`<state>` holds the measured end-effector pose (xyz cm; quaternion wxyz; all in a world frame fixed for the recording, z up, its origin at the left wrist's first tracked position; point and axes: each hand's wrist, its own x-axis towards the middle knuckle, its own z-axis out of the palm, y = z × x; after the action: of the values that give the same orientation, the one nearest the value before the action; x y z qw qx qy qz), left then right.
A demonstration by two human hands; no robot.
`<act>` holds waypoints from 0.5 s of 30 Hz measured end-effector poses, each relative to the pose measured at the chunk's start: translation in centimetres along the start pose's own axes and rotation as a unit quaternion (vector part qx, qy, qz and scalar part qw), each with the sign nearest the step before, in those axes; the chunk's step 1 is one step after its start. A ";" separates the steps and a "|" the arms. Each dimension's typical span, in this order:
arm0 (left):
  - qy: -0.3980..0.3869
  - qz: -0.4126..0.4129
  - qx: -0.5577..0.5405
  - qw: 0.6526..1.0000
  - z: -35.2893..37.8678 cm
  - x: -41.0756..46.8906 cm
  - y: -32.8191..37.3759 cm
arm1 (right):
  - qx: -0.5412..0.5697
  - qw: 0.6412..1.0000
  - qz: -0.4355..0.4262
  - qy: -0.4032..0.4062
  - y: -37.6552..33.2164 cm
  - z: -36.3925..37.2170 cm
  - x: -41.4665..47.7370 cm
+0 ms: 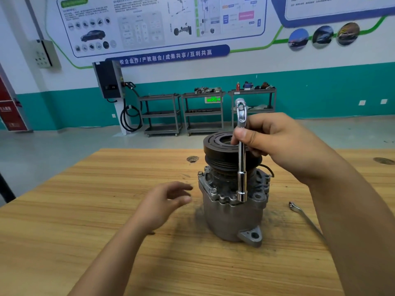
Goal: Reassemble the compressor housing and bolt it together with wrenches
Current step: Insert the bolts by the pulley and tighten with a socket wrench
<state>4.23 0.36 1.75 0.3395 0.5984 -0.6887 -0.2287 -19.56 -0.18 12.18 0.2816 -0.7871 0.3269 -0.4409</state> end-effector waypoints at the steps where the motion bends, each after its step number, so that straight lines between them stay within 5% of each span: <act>1: 0.016 -0.009 0.047 0.999 -1.1 -0.3 -0.4 | -0.003 1.000 0.001 -0.001 0.0 0.0 0.0; 4: 0.005 -0.068 0.149 0.986 -4.1 -1.9 -1.8 | -0.003 1.000 0.002 -0.005 0.1 0.0 0.0; 15: -0.048 -0.205 0.244 0.947 -5.0 -7.1 -5.2 | -0.010 1.000 0.007 -0.011 0.3 -0.1 -0.1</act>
<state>11.78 6.89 -0.07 0.0953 0.7794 -0.6015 -0.1471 -19.79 -0.30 11.96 0.2803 -0.7925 0.3332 -0.4271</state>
